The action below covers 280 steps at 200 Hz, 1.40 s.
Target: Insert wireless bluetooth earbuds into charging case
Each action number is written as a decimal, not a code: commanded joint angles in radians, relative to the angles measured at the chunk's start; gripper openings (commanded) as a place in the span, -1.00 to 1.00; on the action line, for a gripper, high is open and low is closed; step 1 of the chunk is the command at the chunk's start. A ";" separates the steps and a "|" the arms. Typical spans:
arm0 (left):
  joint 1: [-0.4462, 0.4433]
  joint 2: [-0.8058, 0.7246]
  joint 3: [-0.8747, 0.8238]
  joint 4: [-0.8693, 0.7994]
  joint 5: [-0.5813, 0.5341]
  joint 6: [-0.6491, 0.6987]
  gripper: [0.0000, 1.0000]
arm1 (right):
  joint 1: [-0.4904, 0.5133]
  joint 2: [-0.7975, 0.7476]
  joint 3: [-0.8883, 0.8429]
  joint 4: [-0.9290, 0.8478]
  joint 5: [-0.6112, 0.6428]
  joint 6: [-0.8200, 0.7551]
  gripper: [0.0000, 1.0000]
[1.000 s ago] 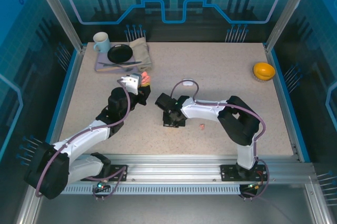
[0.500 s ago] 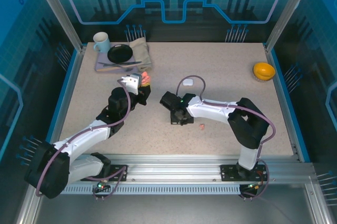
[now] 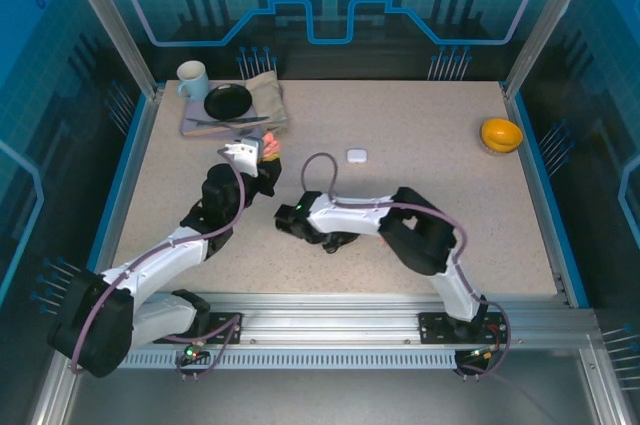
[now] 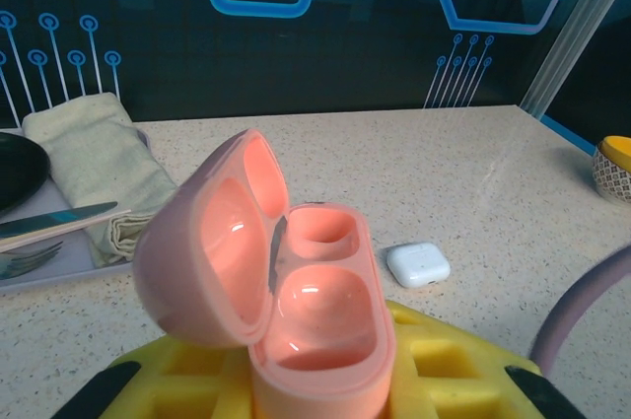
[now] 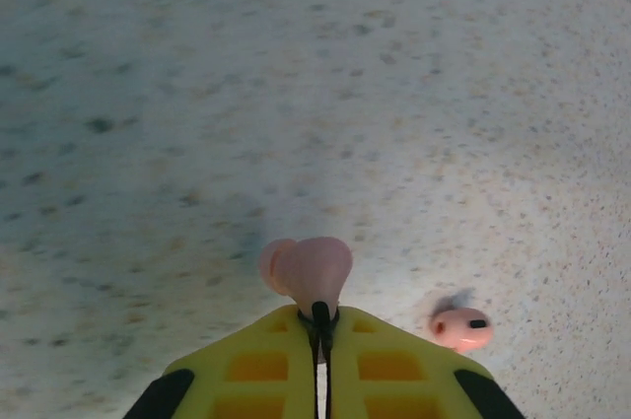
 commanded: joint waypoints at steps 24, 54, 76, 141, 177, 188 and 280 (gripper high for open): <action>0.026 -0.030 0.033 0.030 0.019 -0.011 -1.00 | 0.083 0.057 0.104 -0.109 0.010 0.016 -0.53; 0.034 -0.042 0.035 0.013 0.023 -0.006 -1.00 | 0.096 -0.068 0.067 -0.067 -0.024 0.008 -0.27; 0.038 -0.047 0.037 -0.001 0.029 -0.004 -1.00 | 0.063 -0.200 0.016 0.017 -0.066 -0.028 -0.01; 0.040 -0.073 0.045 -0.072 0.053 0.007 -1.00 | -0.205 -0.405 -0.269 0.466 -0.453 -0.247 0.43; 0.040 -0.078 0.050 -0.097 0.053 0.007 -1.00 | -0.241 -0.350 -0.315 0.568 -0.576 -0.228 0.43; 0.039 -0.079 0.051 -0.103 0.052 0.007 -1.00 | -0.242 -0.330 -0.323 0.586 -0.598 -0.210 0.43; 0.039 -0.089 0.061 -0.120 0.052 0.003 -1.00 | -0.203 -0.297 -0.397 0.633 -0.602 -0.138 0.40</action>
